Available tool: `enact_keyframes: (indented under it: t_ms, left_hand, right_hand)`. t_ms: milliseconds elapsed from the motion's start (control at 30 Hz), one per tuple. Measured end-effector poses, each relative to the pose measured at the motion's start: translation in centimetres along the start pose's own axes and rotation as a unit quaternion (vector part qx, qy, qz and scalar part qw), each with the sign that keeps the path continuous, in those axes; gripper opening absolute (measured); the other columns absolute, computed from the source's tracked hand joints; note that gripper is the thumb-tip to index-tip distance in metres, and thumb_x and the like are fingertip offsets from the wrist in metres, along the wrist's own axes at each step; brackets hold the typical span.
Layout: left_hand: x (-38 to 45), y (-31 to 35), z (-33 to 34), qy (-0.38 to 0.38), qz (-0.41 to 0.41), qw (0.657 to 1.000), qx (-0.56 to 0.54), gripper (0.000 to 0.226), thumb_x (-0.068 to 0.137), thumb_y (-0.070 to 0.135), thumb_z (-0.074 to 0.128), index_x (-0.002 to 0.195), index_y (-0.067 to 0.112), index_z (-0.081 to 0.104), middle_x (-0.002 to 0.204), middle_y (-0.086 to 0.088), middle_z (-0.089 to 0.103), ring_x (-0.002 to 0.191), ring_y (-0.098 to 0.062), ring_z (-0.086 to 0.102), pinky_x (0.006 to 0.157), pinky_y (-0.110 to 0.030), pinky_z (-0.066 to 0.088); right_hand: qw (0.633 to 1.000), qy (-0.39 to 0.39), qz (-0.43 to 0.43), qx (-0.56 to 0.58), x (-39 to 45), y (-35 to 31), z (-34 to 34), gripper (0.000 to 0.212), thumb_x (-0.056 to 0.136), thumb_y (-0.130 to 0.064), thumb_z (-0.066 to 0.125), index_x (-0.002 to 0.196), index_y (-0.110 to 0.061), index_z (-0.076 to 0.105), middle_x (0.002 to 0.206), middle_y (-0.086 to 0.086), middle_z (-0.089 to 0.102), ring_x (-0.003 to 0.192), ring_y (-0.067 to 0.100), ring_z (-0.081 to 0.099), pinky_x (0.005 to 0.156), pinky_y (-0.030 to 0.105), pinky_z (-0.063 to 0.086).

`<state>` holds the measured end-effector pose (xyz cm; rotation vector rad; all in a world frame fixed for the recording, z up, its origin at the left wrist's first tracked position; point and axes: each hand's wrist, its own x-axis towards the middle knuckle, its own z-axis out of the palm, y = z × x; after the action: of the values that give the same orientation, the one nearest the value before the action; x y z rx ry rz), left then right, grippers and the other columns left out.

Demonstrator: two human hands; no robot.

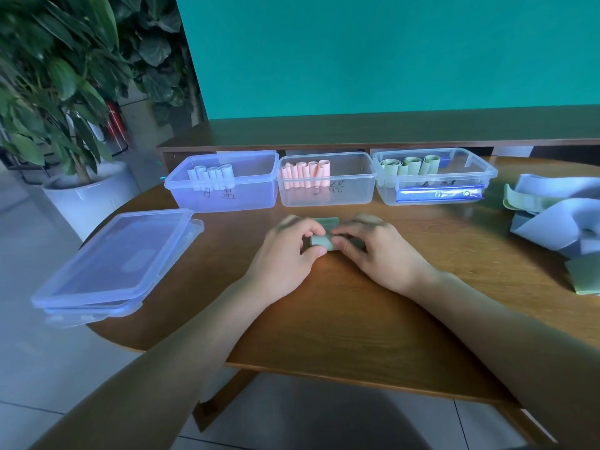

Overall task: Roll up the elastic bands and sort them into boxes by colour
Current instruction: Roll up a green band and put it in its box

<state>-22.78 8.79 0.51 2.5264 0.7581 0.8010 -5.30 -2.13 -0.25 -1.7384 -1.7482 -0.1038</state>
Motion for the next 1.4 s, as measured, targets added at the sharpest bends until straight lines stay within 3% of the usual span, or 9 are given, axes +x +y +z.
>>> enact_keyframes:
  t_ms: [133,300,500,667,833,1033,1233,1400]
  left_hand:
    - [0.8,-0.4,0.3,-0.009,-0.012,1.000,0.012,0.026,0.096,0.034,0.064,0.121,0.028,0.066,0.115,0.010,0.055,0.097,-0.008,0.056,0.089,-0.031,0.052]
    - [1.4,-0.6,0.7,-0.006,-0.020,0.999,0.029,0.030,0.100,0.034,0.057,0.127,0.024,0.065,0.119,0.007,0.054,0.105,-0.012,0.056,0.094,-0.035,0.051]
    - [1.5,-0.6,0.7,0.023,0.016,1.000,0.013,0.022,0.092,0.029,0.069,0.113,0.030,0.064,0.108,0.017,0.051,0.085,-0.002,0.055,0.082,-0.031,0.053]
    - [1.9,-0.8,1.0,0.014,0.009,1.000,0.017,0.023,0.092,0.031,0.069,0.115,0.032,0.062,0.112,0.018,0.051,0.089,-0.007,0.056,0.085,-0.035,0.054]
    - [2.3,-1.2,1.1,0.003,-0.003,1.000,0.020,0.030,0.093,0.034,0.067,0.123,0.035,0.061,0.119,0.018,0.055,0.095,-0.009,0.057,0.087,-0.041,0.055]
    - [2.3,-0.7,0.9,0.024,0.012,0.999,0.046,0.035,0.094,0.030,0.067,0.128,0.033,0.059,0.125,0.015,0.053,0.088,-0.002,0.053,0.082,-0.028,0.052]
    - [2.6,-0.9,1.2,0.031,0.020,0.996,0.084,0.032,0.097,0.031,0.061,0.129,0.030,0.059,0.130,0.012,0.054,0.118,-0.009,0.049,0.092,-0.025,0.042]
    - [3.0,-1.3,1.5,0.011,0.001,0.998,0.065,0.042,0.097,0.037,0.061,0.138,0.033,0.052,0.138,0.009,0.052,0.123,-0.011,0.049,0.101,-0.034,0.047]
  right_hand:
    - [1.000,0.023,-0.007,-0.014,0.0,0.1,-0.1,0.029,0.097,-0.028,0.066,0.124,-0.019,0.068,0.115,-0.003,0.066,0.102,0.013,0.061,0.090,0.033,0.054]
    - [1.000,0.011,0.007,-0.005,0.3,0.5,0.0,0.030,0.096,-0.028,0.068,0.125,-0.019,0.069,0.120,-0.005,0.065,0.105,0.012,0.060,0.095,0.032,0.051]
    - [0.999,0.004,0.032,-0.011,1.3,1.1,0.3,0.032,0.099,-0.033,0.063,0.129,-0.020,0.067,0.126,-0.004,0.066,0.115,0.017,0.056,0.098,0.039,0.050]
    - [0.999,0.002,0.030,-0.017,1.6,1.1,0.4,0.032,0.101,-0.031,0.059,0.131,-0.020,0.066,0.123,-0.004,0.061,0.117,0.018,0.055,0.097,0.040,0.051]
    - [1.000,0.015,0.015,-0.007,1.5,1.0,0.2,0.026,0.096,-0.025,0.068,0.122,-0.019,0.068,0.115,-0.005,0.062,0.105,0.015,0.060,0.092,0.038,0.053]
    - [1.000,0.001,0.030,-0.004,2.0,1.2,0.2,0.029,0.097,-0.025,0.066,0.126,-0.023,0.065,0.119,-0.006,0.061,0.105,0.014,0.058,0.093,0.038,0.052]
    - [0.998,-0.011,0.059,-0.005,2.7,1.6,0.5,0.039,0.097,-0.028,0.065,0.135,-0.022,0.061,0.124,-0.004,0.060,0.105,0.014,0.058,0.094,0.039,0.052]
    - [0.998,-0.024,0.062,-0.008,3.0,1.6,0.5,0.047,0.097,-0.028,0.065,0.142,-0.024,0.053,0.135,-0.002,0.056,0.113,0.017,0.057,0.098,0.041,0.051]
